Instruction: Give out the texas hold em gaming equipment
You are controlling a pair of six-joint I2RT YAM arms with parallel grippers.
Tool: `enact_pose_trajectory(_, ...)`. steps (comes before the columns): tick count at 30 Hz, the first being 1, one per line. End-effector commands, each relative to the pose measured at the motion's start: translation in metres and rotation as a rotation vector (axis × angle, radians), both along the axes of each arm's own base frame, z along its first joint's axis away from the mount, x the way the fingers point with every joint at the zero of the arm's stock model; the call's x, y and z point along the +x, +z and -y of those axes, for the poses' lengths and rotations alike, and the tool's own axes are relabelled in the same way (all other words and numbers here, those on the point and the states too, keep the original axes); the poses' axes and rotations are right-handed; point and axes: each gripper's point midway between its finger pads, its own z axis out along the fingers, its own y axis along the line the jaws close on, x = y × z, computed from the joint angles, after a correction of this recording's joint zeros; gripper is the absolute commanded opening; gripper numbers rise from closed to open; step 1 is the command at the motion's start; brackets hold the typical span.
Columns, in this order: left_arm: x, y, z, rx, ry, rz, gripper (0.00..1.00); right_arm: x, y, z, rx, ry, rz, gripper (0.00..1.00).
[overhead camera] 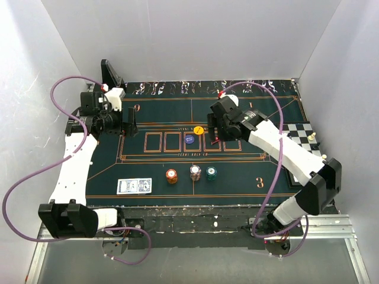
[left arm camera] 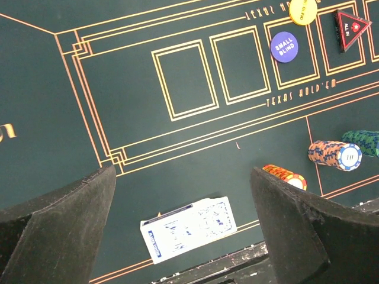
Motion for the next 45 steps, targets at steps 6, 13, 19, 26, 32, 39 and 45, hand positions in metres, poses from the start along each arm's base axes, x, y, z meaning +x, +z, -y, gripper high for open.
enact_pose_trajectory(6, 0.019, -0.019, 0.012, -0.051, -0.058, -0.022, 0.98, 0.019, 0.009, -0.074, 0.035, 0.165, 0.017, 0.92)
enact_pose_trajectory(13, 0.028, -0.03, 0.004, -0.071, -0.041, -0.06, 0.98, 0.027, -0.004, -0.111, 0.024, 0.235, -0.011, 0.88)
enact_pose_trajectory(19, 0.024, -0.043, 0.005, -0.081, -0.044, -0.079, 0.98, 0.045, -0.03, -0.134, 0.002, 0.267, -0.034, 0.84)
enact_pose_trajectory(26, 0.022, -0.039, -0.004, -0.072, -0.03, -0.063, 0.98, 0.069, -0.089, -0.155, -0.062, 0.245, -0.087, 0.83)
enact_pose_trajectory(32, 0.032, -0.032, -0.018, -0.086, 0.01, -0.062, 0.98, 0.086, -0.121, -0.158, -0.034, 0.19, -0.138, 0.83)
enact_pose_trajectory(39, 0.042, -0.026, -0.027, -0.068, 0.037, -0.057, 0.98, 0.104, -0.139, -0.156, -0.01, 0.151, -0.164, 0.81)
enact_pose_trajectory(45, 0.042, -0.031, -0.029, -0.06, 0.047, -0.073, 0.98, 0.111, -0.143, -0.158, -0.012, 0.162, -0.153, 0.78)
